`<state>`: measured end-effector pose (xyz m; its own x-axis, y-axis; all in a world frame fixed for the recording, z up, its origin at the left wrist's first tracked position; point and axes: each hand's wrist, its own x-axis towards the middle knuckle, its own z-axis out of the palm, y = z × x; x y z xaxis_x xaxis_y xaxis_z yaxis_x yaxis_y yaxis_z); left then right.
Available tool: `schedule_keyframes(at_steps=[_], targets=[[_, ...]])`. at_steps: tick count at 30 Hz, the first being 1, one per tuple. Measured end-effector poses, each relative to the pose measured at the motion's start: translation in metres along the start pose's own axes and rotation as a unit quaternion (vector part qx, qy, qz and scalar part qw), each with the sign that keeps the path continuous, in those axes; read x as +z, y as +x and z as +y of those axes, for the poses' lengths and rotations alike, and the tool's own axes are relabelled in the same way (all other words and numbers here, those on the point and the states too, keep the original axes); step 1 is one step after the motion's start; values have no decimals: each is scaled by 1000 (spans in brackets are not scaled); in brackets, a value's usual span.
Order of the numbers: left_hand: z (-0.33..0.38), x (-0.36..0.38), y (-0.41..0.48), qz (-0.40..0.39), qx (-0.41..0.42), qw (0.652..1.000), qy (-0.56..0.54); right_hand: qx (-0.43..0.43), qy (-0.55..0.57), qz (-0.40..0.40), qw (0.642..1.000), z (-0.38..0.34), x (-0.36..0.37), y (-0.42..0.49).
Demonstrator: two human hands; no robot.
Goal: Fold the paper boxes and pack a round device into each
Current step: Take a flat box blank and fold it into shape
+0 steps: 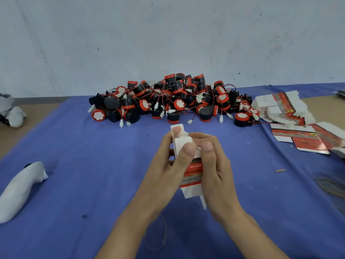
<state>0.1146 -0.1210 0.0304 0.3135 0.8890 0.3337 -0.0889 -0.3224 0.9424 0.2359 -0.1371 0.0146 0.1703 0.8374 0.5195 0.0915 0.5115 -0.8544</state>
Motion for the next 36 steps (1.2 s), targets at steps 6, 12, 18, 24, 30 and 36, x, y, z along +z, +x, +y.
schedule_keyframes(at_steps=[6,12,18,24,30,36], targets=[[-3,1,1,0,-5,1000,9,-10,-28,-2,1000,4,-1,1],[-2,2,-1,-11,-2,1000,12,-42,-78,21,996,4,-2,0],[1,3,1,30,29,999,-14,-22,-33,12,999,2,-4,1],[-1,-2,3,30,19,999,-31,-49,-113,-70,990,6,-8,-4],[-7,-11,5,2,-1,1000,-25,-84,-185,-52,978,9,-11,-3],[-7,-7,6,-54,-90,986,-131,-109,-215,2,971,11,-17,2]])
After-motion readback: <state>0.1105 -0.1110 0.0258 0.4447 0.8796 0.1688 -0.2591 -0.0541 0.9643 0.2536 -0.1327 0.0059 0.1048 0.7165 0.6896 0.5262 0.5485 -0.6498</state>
